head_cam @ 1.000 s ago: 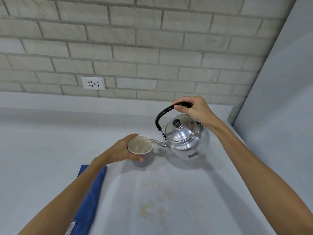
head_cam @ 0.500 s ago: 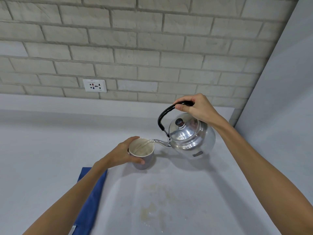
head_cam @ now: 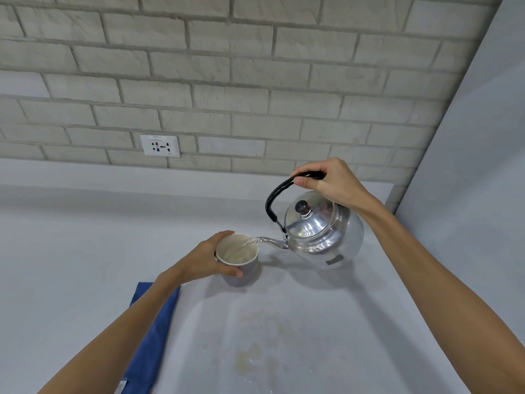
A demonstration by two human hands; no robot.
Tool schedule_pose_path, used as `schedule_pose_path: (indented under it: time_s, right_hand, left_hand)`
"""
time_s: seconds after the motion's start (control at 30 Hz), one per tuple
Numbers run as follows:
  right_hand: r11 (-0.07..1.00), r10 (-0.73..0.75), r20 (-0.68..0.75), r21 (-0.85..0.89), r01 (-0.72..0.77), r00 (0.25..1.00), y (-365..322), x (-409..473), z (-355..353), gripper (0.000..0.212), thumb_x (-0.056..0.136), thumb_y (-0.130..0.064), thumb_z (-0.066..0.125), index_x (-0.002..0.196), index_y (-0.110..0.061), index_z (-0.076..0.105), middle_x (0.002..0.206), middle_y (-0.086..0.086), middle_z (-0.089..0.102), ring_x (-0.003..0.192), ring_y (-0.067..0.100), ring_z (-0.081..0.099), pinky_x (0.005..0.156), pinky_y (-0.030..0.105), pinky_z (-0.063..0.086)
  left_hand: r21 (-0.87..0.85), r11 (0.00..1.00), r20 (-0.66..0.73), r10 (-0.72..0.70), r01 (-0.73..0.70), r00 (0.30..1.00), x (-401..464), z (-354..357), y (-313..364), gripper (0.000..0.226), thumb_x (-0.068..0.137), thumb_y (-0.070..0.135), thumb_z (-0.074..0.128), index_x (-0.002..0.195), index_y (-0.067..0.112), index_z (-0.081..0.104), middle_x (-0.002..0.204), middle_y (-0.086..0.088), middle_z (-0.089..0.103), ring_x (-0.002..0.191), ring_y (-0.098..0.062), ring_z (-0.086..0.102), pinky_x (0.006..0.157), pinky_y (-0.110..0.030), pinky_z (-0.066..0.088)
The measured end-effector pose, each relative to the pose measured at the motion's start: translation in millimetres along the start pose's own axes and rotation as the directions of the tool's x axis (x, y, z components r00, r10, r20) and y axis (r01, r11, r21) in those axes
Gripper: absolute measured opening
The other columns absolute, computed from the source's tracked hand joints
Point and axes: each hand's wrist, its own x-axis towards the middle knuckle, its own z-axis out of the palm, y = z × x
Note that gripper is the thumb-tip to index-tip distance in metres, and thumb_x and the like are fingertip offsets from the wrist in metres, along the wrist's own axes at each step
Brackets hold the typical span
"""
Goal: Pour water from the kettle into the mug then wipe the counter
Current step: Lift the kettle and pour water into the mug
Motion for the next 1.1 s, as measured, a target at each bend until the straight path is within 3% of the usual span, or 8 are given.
schedule_pose_path:
  time_s: [0.4, 0.57, 0.67, 0.8, 0.97, 1.1]
  right_hand:
    - [1.000, 0.013, 0.012, -0.024, -0.012, 1.000, -9, -2, 0, 0.013, 0.083, -0.019, 0.072, 0.096, -0.019, 0.075, 0.089, -0.007, 0.073, 0.081, -0.008, 0.063, 0.074, 0.004, 0.044]
    - [0.999, -0.004, 0.007, -0.046, 0.005, 1.000, -13, -2, -2, 0.013, 0.083, -0.018, 0.071, 0.095, -0.018, 0.075, 0.086, -0.009, 0.071, 0.076, -0.018, 0.059, 0.069, -0.003, 0.040]
    - [0.998, -0.012, 0.010, -0.058, 0.013, 1.000, -16, -1, -3, 0.013, 0.083, -0.018, 0.071, 0.095, -0.017, 0.076, 0.090, -0.005, 0.073, 0.079, -0.012, 0.062, 0.071, -0.002, 0.042]
    - [0.998, -0.017, 0.018, -0.066, 0.018, 1.000, -19, 0, -3, 0.013, 0.083, -0.017, 0.071, 0.095, -0.015, 0.076, 0.094, 0.001, 0.075, 0.089, 0.009, 0.067, 0.077, 0.010, 0.046]
    - [0.998, -0.018, 0.024, -0.058, 0.020, 1.000, -23, 0, -3, 0.012, 0.083, -0.017, 0.072, 0.093, -0.018, 0.076, 0.093, 0.002, 0.076, 0.088, 0.009, 0.066, 0.077, 0.013, 0.047]
    - [0.996, -0.020, 0.024, -0.088, 0.022, 1.000, -27, 1, -3, 0.011, 0.083, -0.019, 0.072, 0.093, -0.020, 0.076, 0.092, 0.009, 0.075, 0.092, 0.028, 0.066, 0.088, 0.042, 0.051]
  left_hand:
    - [-0.008, 1.000, 0.011, 0.003, -0.003, 1.000, -1, 0, 1, 0.104, 0.040, 0.061, 0.087, 0.129, 0.045, 0.038, 0.119, 0.021, 0.055, 0.109, -0.002, 0.054, 0.083, -0.018, 0.043]
    - [-0.022, 1.000, 0.014, -0.001, 0.002, 1.000, -1, 0, 1, 0.103, 0.040, 0.060, 0.088, 0.129, 0.045, 0.039, 0.119, 0.020, 0.055, 0.109, -0.002, 0.054, 0.082, -0.018, 0.044]
    - [-0.022, 1.000, 0.014, 0.001, 0.000, 1.000, -1, 0, 2, 0.102, 0.040, 0.060, 0.088, 0.128, 0.046, 0.039, 0.118, 0.020, 0.055, 0.109, -0.002, 0.054, 0.081, -0.018, 0.044]
    - [-0.022, 1.000, 0.006, 0.005, -0.005, 1.000, -2, 0, 3, 0.100, 0.040, 0.060, 0.088, 0.126, 0.047, 0.040, 0.118, 0.021, 0.055, 0.107, 0.000, 0.054, 0.079, -0.017, 0.044]
    - [-0.030, 1.000, 0.007, 0.006, -0.006, 1.000, -3, 0, 3, 0.101, 0.040, 0.059, 0.088, 0.128, 0.045, 0.040, 0.119, 0.021, 0.055, 0.106, 0.003, 0.054, 0.075, -0.014, 0.045]
    - [-0.028, 1.000, 0.011, 0.003, -0.002, 1.000, -2, 0, 3, 0.104, 0.040, 0.058, 0.088, 0.131, 0.041, 0.039, 0.120, 0.021, 0.054, 0.107, 0.003, 0.053, 0.077, -0.014, 0.044]
